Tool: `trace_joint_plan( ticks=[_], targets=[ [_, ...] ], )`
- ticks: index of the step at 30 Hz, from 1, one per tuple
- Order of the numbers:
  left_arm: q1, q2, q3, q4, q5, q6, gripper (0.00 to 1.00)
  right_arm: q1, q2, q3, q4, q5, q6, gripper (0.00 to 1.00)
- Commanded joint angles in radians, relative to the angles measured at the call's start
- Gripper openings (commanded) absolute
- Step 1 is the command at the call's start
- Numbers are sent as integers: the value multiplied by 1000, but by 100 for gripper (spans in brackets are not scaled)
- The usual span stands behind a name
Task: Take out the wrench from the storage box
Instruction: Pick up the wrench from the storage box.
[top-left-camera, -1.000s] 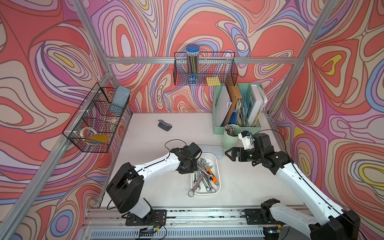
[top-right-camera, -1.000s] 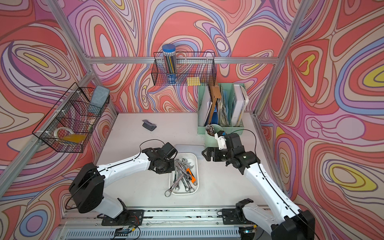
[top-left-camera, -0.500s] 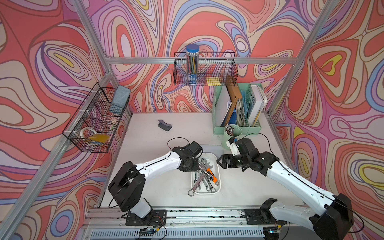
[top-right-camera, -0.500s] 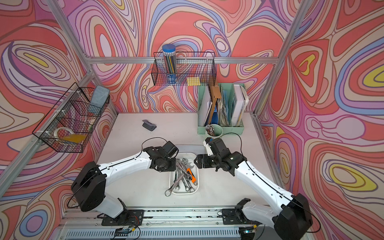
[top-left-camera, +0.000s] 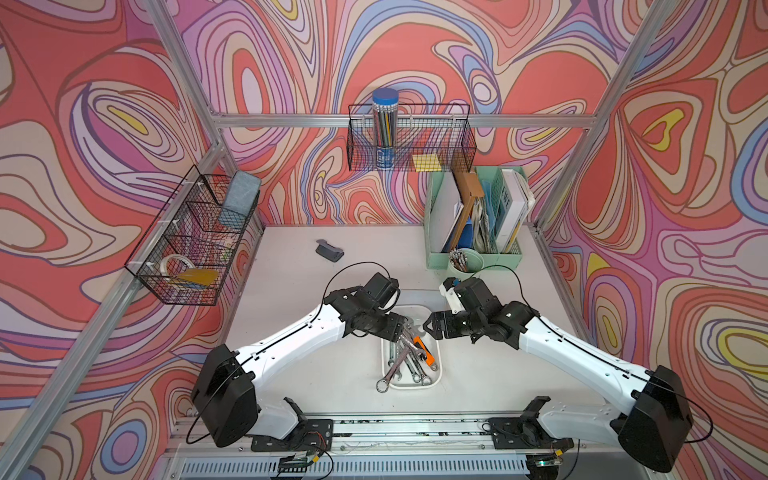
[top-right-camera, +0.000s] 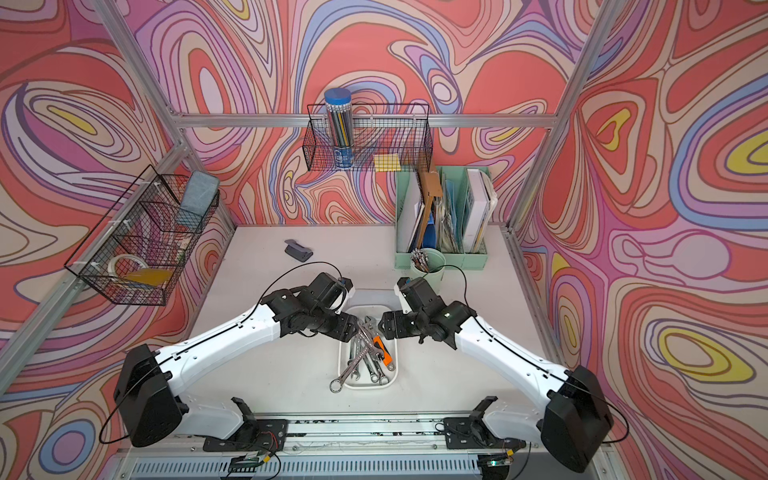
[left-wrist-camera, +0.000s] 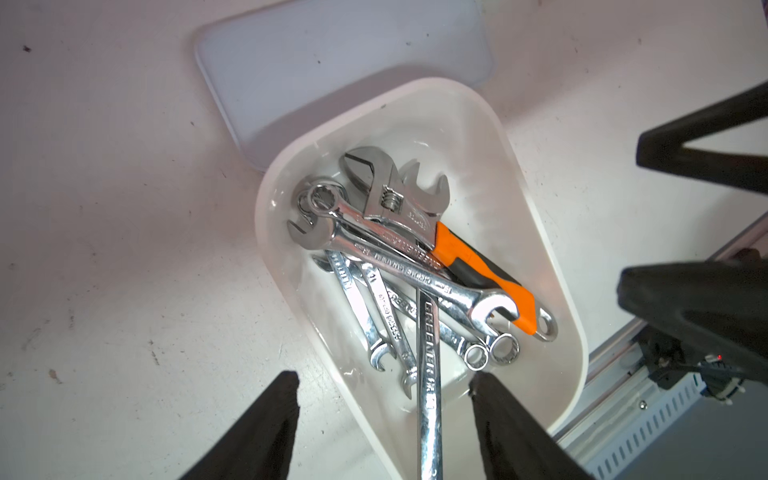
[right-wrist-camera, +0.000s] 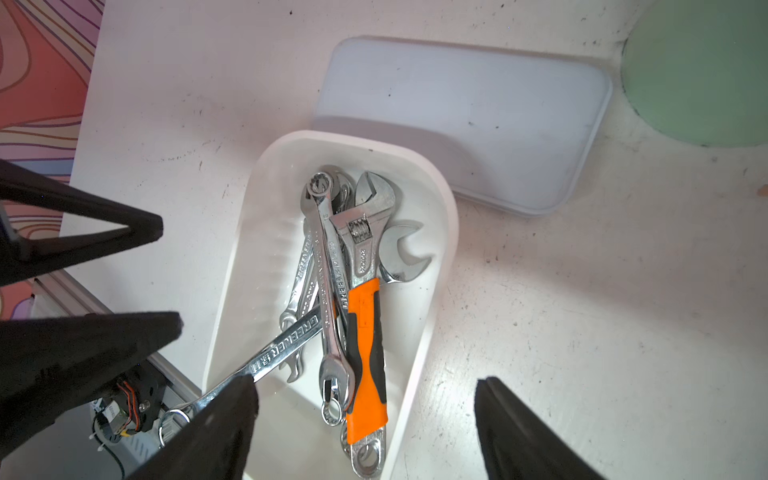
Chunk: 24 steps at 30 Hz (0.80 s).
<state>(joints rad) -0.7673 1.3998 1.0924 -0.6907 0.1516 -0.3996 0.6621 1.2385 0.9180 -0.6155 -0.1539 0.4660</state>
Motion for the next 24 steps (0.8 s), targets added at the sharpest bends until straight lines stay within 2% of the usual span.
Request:
trace_joint_plan(
  ticks=[1, 5, 11, 14, 16, 20, 24],
  targets=[
    [-10, -46, -64, 27, 91, 81, 74, 5, 3, 22, 3, 30, -4, 85],
    [-18, -54, -94, 78, 61, 59, 74, 4, -6, 26, -12, 49, -11, 87],
    [-59, 27, -76, 141, -7, 28, 74, 5, -21, 24, -30, 62, -14, 88],
    [-59, 87, -37, 134, -45, -32, 73, 5, -38, 19, -38, 80, -18, 89],
    [-58, 119, -7, 129, -64, -119, 72, 5, -46, 18, -45, 89, -19, 90],
    [-75, 168, 27, 116, -101, -376, 64, 5, -54, 12, -45, 102, -15, 91],
    [-95, 162, -49, 259, -107, -620, 59, 5, -60, 3, -34, 105, -13, 94]
  ],
)
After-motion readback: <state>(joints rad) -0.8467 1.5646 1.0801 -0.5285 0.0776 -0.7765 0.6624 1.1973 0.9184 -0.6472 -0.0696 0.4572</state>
